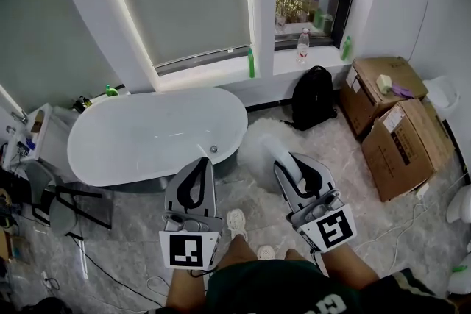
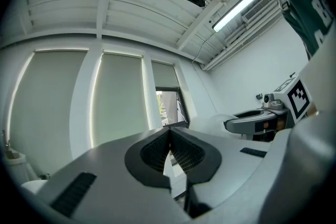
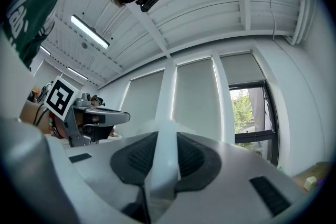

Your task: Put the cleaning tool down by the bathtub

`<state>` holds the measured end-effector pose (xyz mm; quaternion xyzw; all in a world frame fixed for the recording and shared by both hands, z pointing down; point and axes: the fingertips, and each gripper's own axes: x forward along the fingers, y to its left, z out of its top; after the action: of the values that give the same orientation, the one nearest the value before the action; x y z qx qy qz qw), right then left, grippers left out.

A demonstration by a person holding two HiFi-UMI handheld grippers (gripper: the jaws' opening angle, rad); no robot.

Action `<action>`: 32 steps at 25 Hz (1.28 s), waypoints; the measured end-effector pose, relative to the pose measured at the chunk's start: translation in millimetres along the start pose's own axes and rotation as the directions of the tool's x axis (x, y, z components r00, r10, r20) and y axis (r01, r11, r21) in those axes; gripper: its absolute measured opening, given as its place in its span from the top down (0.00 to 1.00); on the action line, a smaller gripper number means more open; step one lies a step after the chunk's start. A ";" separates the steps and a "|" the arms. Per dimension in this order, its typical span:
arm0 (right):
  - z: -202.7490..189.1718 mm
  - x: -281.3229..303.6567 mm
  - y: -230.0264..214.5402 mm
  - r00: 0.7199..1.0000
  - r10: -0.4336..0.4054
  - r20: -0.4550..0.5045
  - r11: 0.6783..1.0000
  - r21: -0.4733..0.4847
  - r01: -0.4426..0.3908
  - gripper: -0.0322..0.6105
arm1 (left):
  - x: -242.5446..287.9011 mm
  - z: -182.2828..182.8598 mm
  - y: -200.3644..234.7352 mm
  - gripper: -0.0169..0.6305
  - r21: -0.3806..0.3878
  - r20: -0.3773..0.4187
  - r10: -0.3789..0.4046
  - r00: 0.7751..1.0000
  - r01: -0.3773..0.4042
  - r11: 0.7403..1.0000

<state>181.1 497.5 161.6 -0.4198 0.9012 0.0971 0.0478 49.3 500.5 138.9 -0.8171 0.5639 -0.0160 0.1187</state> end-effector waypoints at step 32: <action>-88.9 247.8 -130.8 0.981 -0.135 -0.137 0.991 -0.017 0.134 0.80 | 281.8 -83.3 157.9 0.96 -0.034 0.019 -0.177 0.984 0.177 0.984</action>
<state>121.5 211.0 189.2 -0.4855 0.8715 0.0681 -0.0097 -6.5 172.1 156.0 -0.8661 0.4882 -0.0101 0.1068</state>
